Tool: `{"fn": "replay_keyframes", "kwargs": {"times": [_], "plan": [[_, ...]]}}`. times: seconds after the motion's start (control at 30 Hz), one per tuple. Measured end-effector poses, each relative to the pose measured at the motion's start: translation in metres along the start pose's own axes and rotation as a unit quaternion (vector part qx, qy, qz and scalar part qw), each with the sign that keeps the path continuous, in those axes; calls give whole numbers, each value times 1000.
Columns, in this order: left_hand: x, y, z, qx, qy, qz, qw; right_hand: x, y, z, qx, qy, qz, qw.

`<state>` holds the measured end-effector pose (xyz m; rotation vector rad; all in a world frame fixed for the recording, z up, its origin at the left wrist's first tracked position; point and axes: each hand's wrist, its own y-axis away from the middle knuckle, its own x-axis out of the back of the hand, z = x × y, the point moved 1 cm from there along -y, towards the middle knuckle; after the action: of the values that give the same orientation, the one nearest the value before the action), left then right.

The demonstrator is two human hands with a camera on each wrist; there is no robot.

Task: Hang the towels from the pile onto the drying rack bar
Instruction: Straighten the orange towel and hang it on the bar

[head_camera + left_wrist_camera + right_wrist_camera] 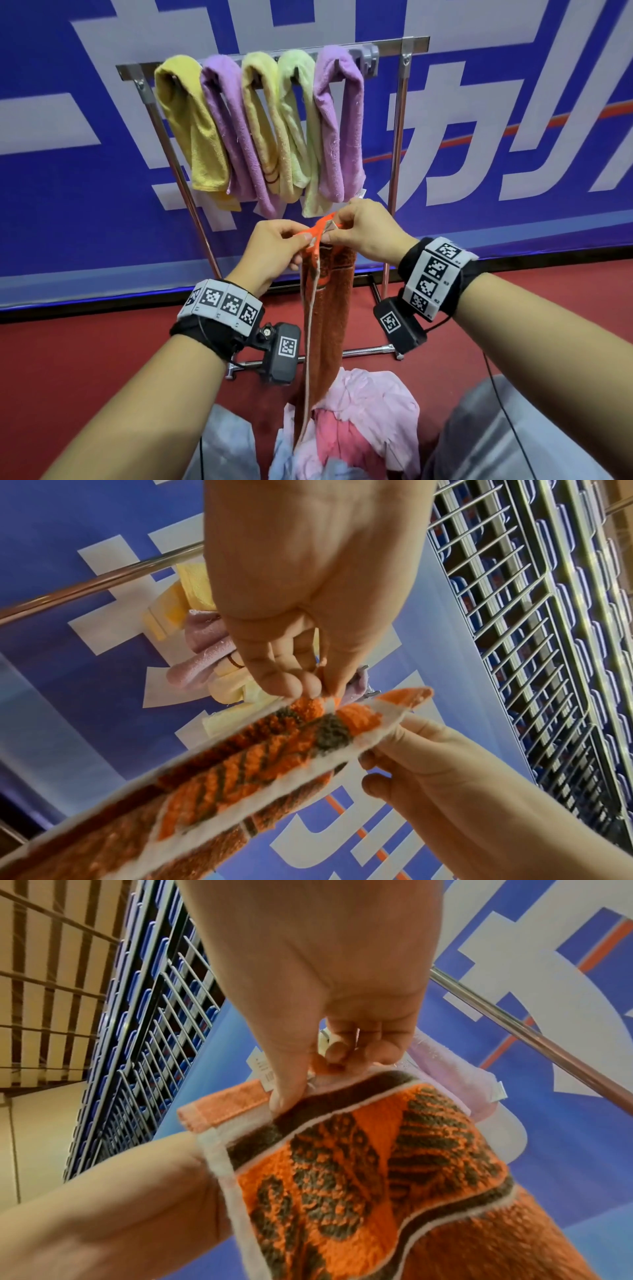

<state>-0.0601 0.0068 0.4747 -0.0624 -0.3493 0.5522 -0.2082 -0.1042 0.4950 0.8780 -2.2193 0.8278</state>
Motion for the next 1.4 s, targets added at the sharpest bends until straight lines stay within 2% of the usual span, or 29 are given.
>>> {"fn": "replay_keyframes", "kwargs": {"times": [0.13, 0.23, 0.53, 0.73, 0.83, 0.93, 1.1, 1.27, 1.4], "plan": [[1, 1, -1, 7, 3, 11, 1000, -1, -1, 0, 34, 24, -29, 999], [3, 2, 0, 16, 19, 16, 1000, -2, 0, 0, 30, -1, -33, 999], [9, 2, 11, -25, 8, -1, 1000, -4, 0, 4, 34, -66, -3, 997], [6, 4, 19, 11, 47, -29, 998, -3, -4, 6, 18, -62, 25, 998], [4, 6, 23, -9, 49, -42, 998, -2, -4, 6, 15, -71, 27, 997], [3, 5, 21, -47, 2, -20, 999, 1, -3, 7, 17, -69, 33, 997], [5, -1, 19, -45, -15, 18, 999, 5, 4, 12, 42, -81, 15, 996], [1, -1, 23, -45, -22, 12, 999, 3, 10, 5, 66, -80, 46, 994], [-4, 1, 26, -52, -23, 3, 998, 0, 8, -1, 53, -59, 90, 993]]}}
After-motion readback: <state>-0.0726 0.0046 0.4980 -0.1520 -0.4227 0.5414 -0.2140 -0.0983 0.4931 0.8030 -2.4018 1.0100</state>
